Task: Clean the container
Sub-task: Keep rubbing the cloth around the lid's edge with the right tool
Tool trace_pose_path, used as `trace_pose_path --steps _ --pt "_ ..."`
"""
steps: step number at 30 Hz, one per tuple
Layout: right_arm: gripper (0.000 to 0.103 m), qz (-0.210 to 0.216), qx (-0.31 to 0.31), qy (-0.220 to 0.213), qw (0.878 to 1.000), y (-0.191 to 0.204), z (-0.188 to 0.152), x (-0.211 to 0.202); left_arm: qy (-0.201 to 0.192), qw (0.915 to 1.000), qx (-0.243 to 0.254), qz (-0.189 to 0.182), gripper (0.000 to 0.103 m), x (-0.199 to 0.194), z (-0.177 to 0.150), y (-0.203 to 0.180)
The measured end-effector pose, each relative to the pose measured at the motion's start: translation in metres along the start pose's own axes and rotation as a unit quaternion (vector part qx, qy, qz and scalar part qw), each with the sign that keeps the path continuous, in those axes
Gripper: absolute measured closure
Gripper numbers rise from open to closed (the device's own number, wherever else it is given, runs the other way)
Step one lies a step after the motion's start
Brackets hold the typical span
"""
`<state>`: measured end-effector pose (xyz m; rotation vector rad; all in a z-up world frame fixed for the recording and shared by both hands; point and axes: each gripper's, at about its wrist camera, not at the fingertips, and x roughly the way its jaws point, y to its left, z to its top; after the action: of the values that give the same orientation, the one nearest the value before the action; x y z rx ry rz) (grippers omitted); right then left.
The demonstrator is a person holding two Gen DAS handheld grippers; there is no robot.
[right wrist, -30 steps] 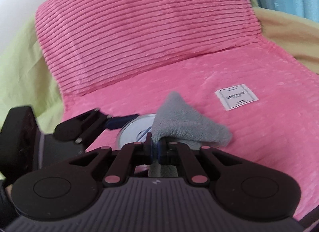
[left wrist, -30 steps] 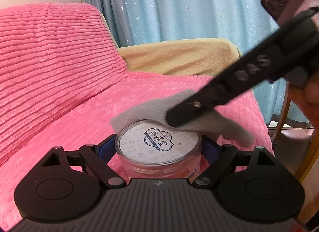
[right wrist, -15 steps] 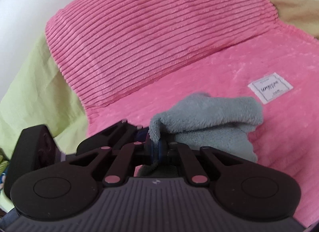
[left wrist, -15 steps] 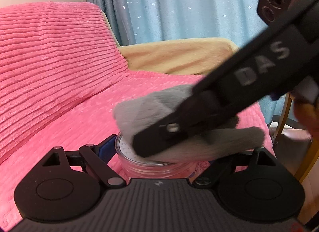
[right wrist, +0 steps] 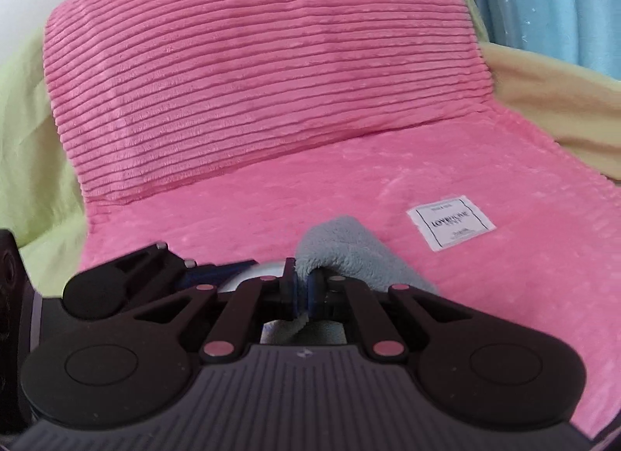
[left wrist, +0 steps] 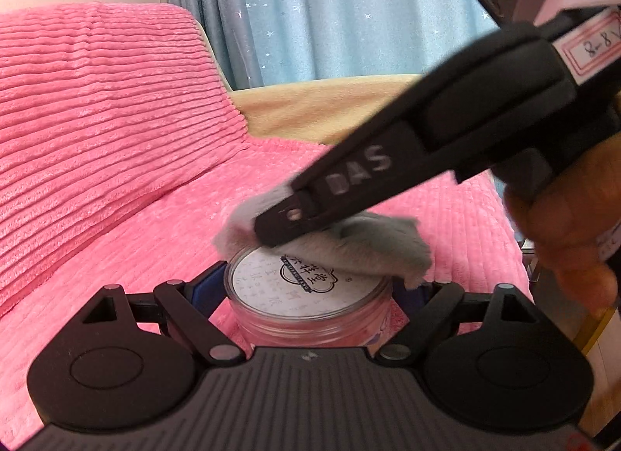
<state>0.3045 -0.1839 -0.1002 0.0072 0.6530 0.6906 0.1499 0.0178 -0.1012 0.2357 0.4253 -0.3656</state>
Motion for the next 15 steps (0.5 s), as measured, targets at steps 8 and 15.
trace_pose_path --steps 8,15 --pt "0.100 0.069 0.039 0.021 0.997 -0.008 -0.007 -0.013 0.000 1.0000 -0.001 0.000 0.016 0.000 0.001 -0.001" --pt "0.100 0.112 0.085 0.025 0.990 -0.014 -0.009 -0.010 -0.001 1.0000 -0.002 0.002 0.016 -0.002 0.002 -0.002"
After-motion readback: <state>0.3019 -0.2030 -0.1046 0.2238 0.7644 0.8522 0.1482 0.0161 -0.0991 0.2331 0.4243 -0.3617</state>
